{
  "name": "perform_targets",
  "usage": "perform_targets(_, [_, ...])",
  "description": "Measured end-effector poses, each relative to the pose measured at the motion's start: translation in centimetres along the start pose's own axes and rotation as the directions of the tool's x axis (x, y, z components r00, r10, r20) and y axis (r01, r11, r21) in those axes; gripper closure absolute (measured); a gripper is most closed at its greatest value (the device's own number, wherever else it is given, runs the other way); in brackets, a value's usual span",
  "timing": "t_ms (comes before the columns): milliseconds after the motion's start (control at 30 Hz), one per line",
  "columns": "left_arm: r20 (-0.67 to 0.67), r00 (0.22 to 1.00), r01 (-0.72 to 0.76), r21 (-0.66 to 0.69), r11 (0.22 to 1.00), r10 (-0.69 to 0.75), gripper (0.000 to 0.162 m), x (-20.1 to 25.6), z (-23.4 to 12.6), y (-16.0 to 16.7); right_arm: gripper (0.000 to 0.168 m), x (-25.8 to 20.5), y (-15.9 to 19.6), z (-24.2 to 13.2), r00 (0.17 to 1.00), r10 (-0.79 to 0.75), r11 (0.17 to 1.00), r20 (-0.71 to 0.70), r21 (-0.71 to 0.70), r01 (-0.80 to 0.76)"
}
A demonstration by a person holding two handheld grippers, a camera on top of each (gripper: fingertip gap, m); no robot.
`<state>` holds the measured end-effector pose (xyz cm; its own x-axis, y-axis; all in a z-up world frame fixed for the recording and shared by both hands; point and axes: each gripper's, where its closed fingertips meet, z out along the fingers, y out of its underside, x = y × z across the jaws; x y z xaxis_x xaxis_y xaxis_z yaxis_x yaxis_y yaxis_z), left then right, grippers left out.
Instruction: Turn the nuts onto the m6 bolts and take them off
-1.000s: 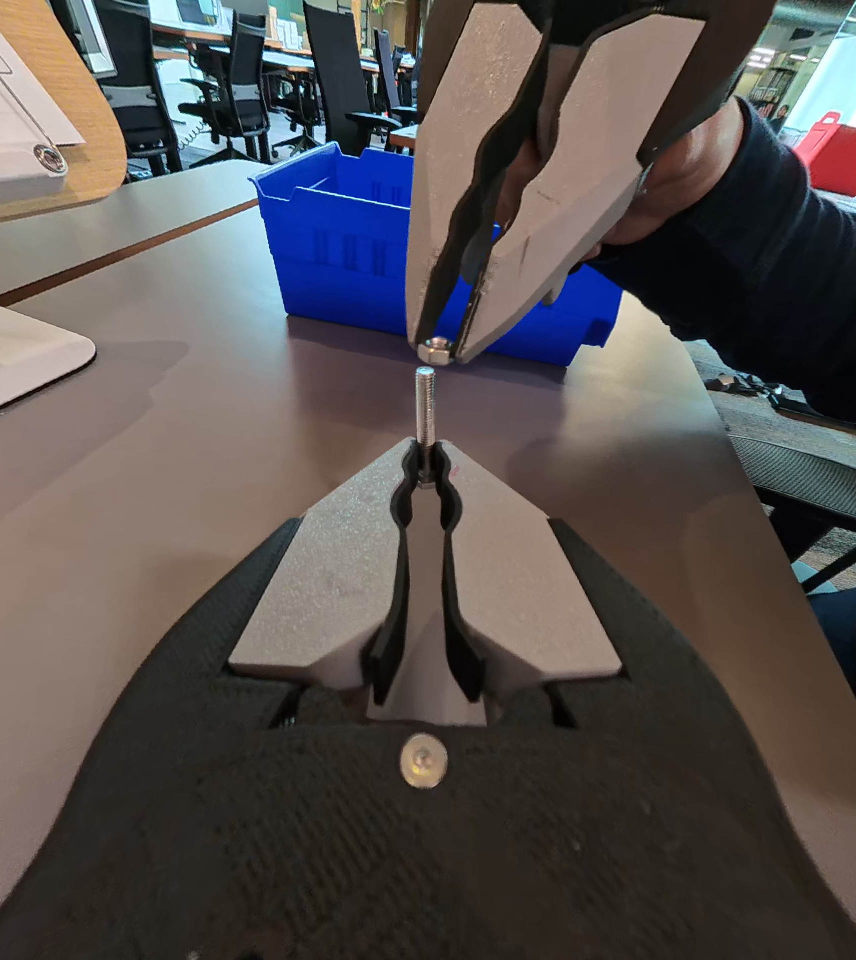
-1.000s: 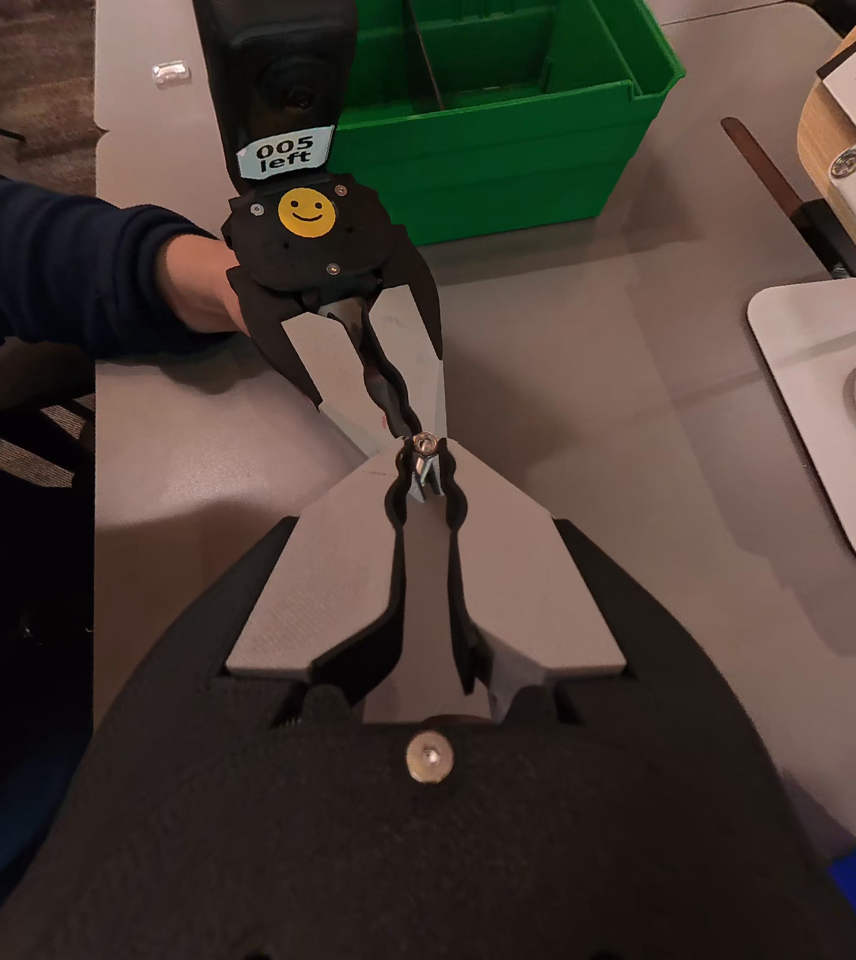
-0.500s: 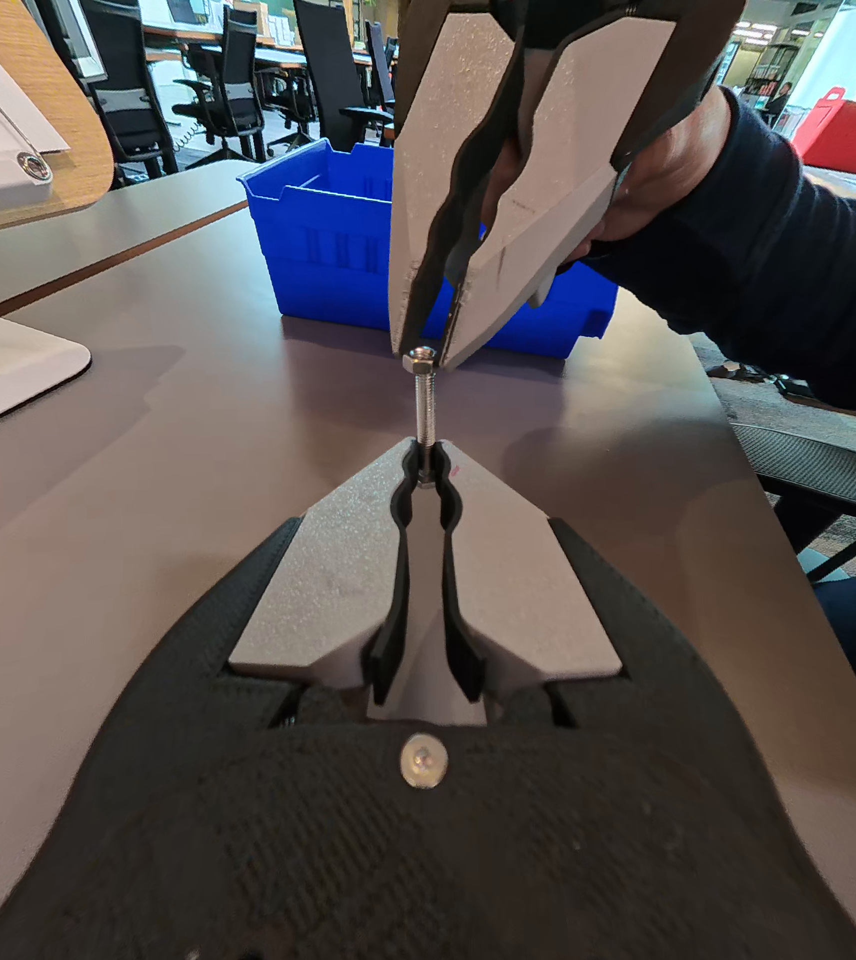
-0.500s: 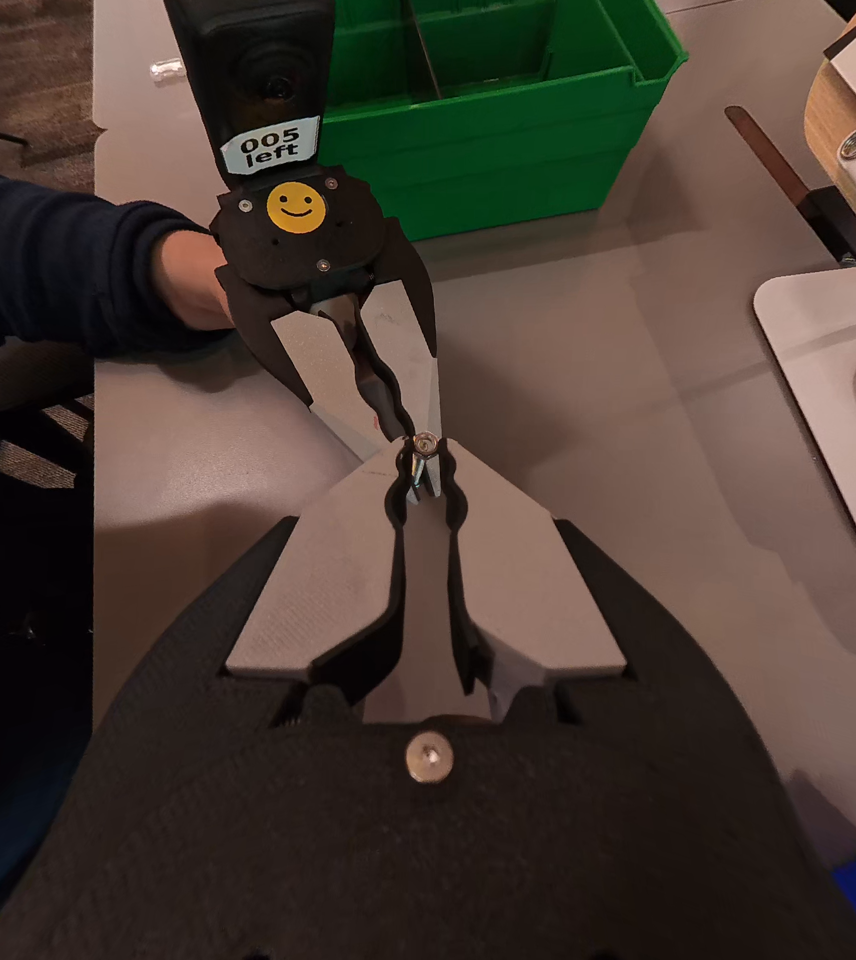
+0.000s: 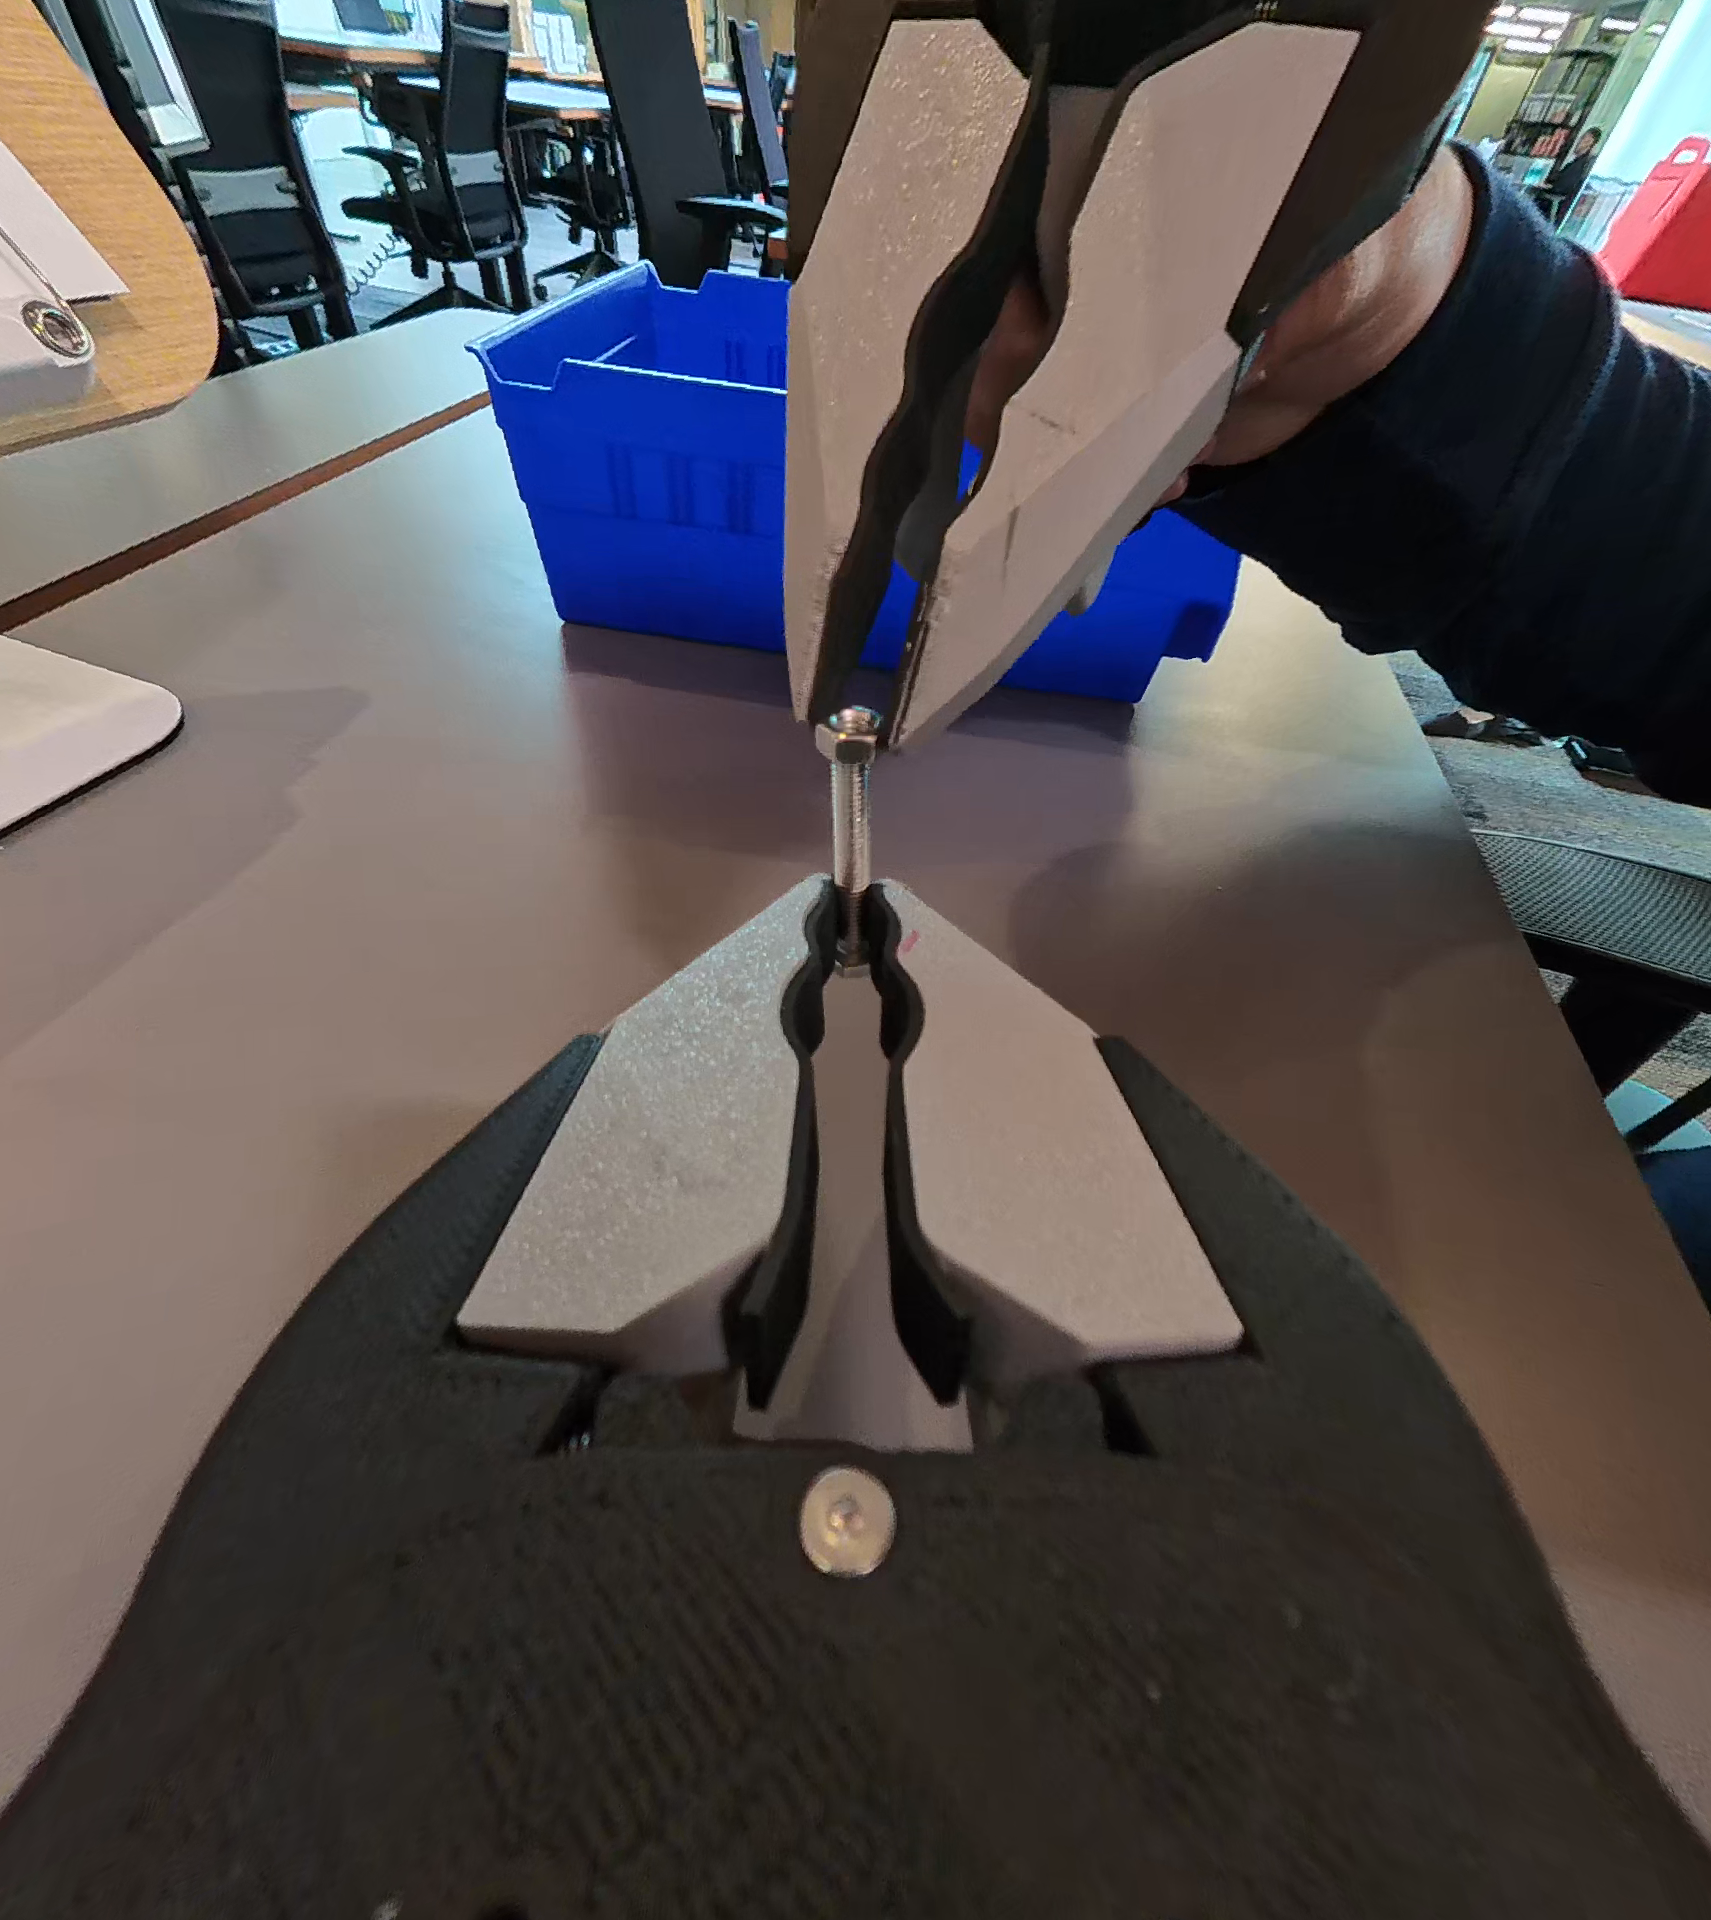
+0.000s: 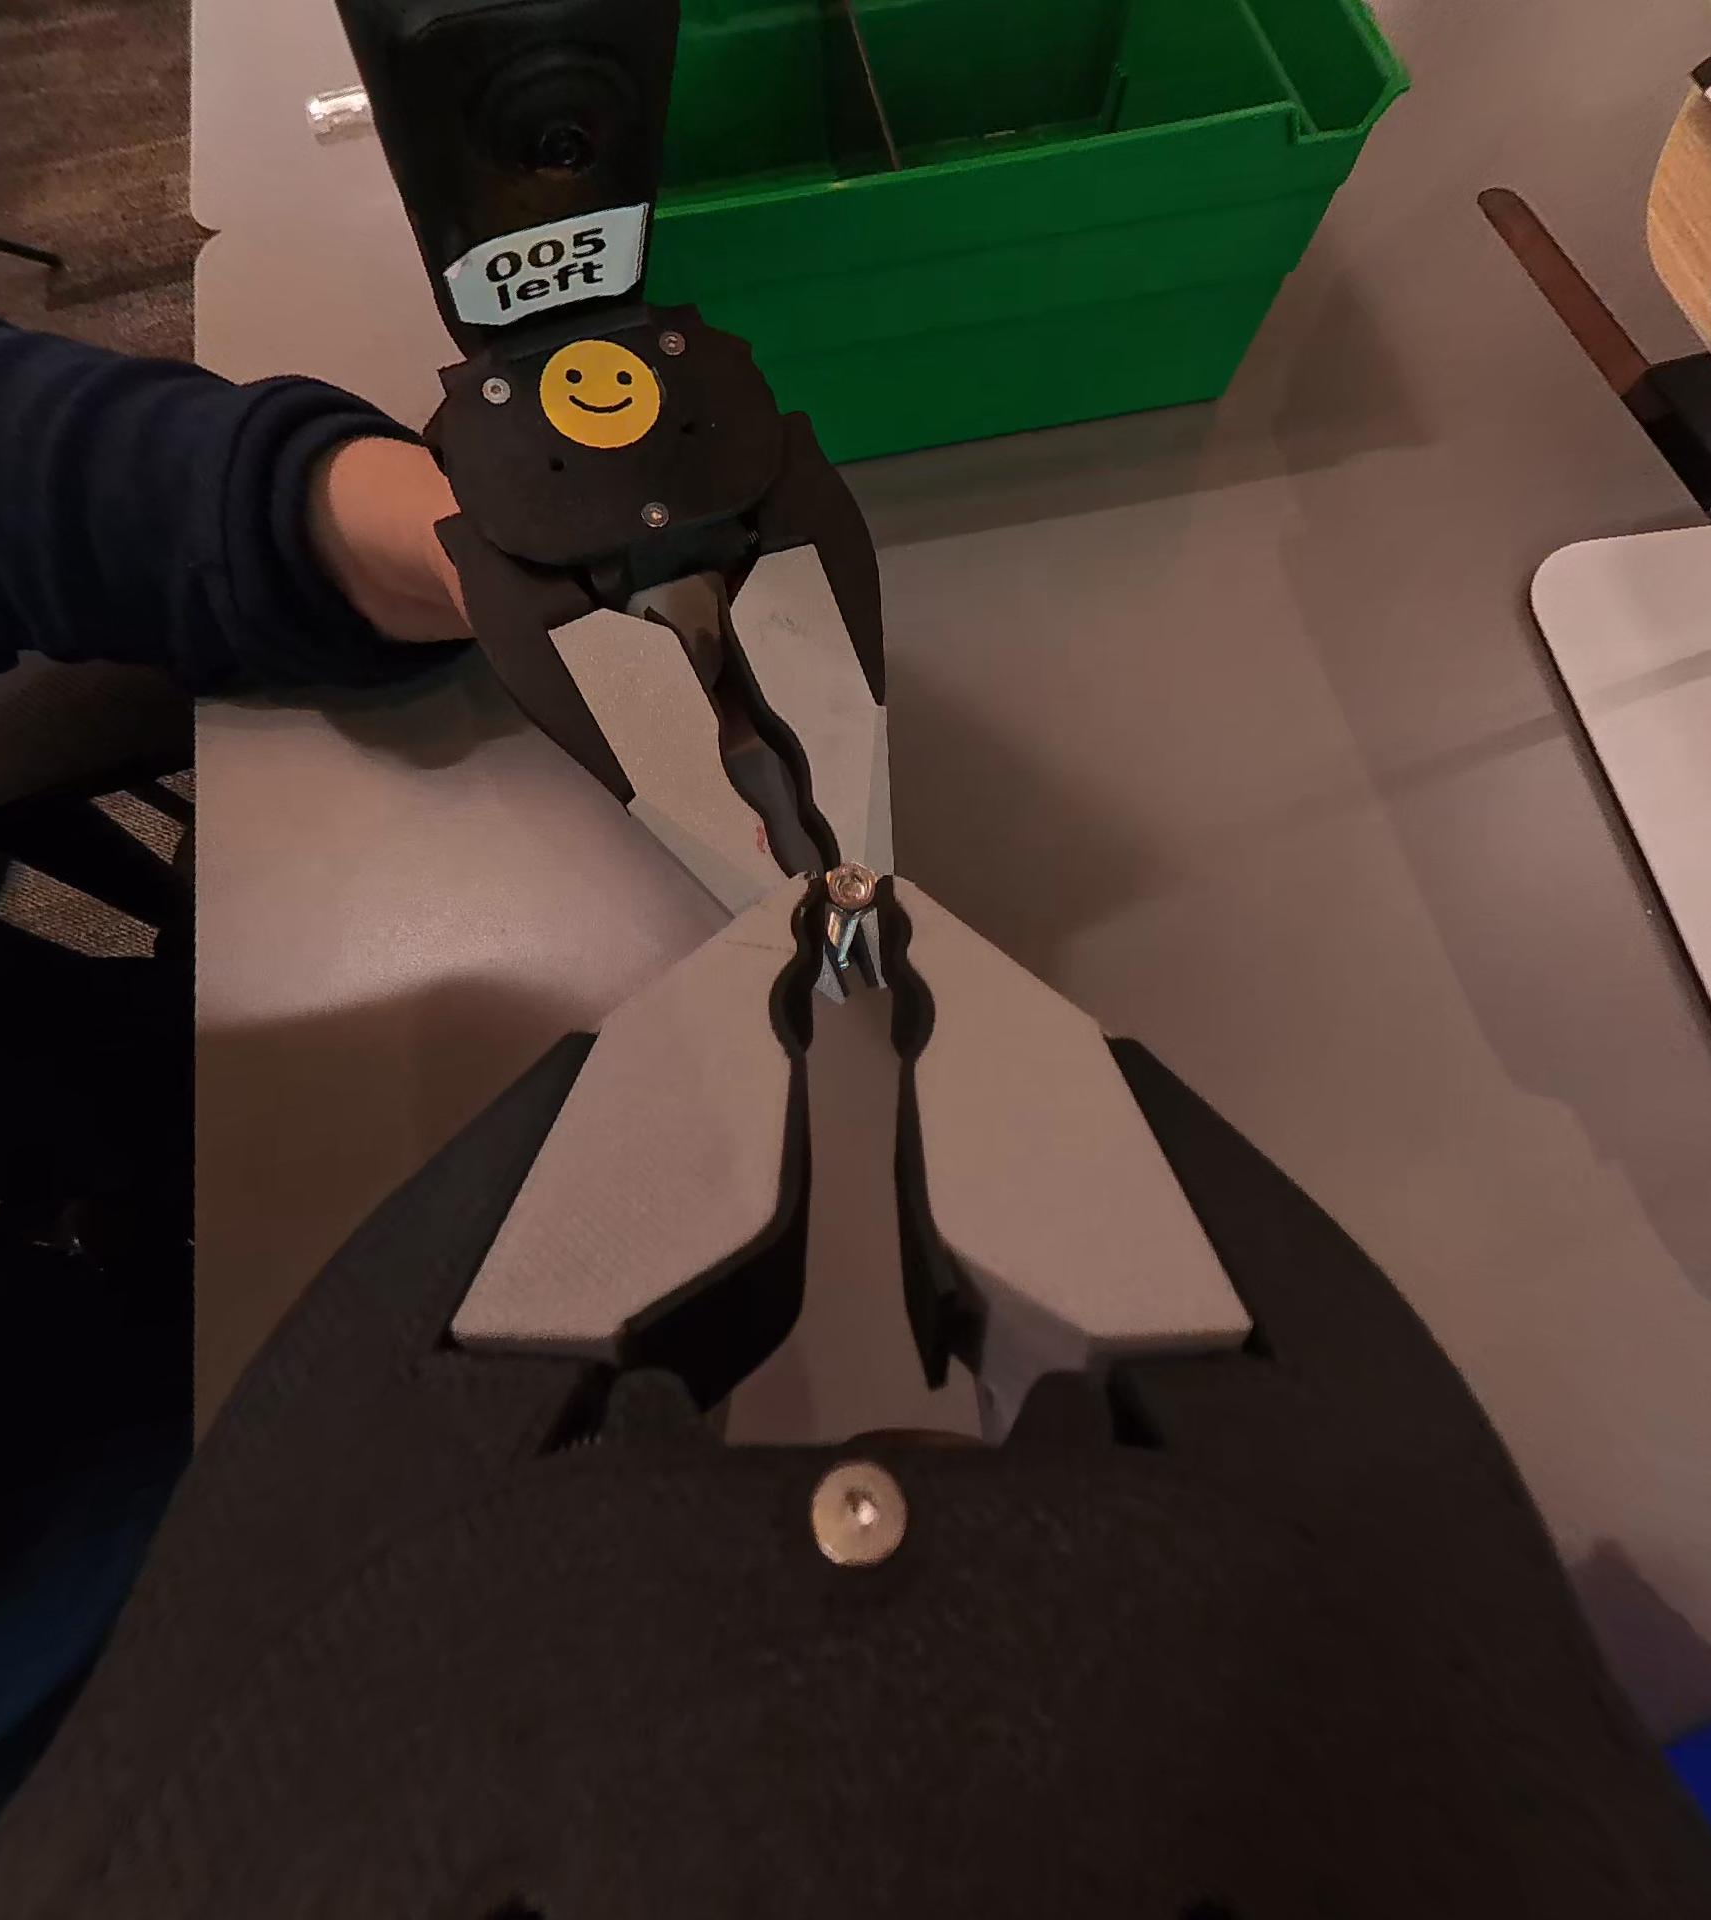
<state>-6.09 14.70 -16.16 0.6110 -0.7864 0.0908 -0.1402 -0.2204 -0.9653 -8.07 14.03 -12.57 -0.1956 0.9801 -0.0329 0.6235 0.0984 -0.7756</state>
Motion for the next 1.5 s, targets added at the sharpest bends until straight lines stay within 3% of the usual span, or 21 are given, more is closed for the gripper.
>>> perform_targets(267, [0.004,1.000,-0.015,-0.013,1.000,0.015,0.159,0.1,0.0,0.2,0.161,-0.1,0.1,0.1,1.000,-0.011,0.999,0.010,-0.038,0.011])
perform_targets(867, [0.003,1.000,-0.010,-0.002,1.000,0.010,0.159,0.1,0.0,-0.1,0.157,-0.1,0.1,-0.1,1.000,0.020,0.999,0.023,0.027,-0.021])
perform_targets(1233, [-0.004,1.000,-0.001,0.014,1.000,0.001,0.159,0.1,0.0,-0.2,0.148,-0.7,-0.4,-1.6,0.998,0.048,0.943,0.038,0.327,-0.058])
perform_targets(1500, [0.016,1.000,-0.025,0.036,0.999,0.025,0.159,0.4,0.2,-0.5,0.146,-0.2,0.2,-2.3,0.995,0.096,0.896,0.029,0.432,-0.099])
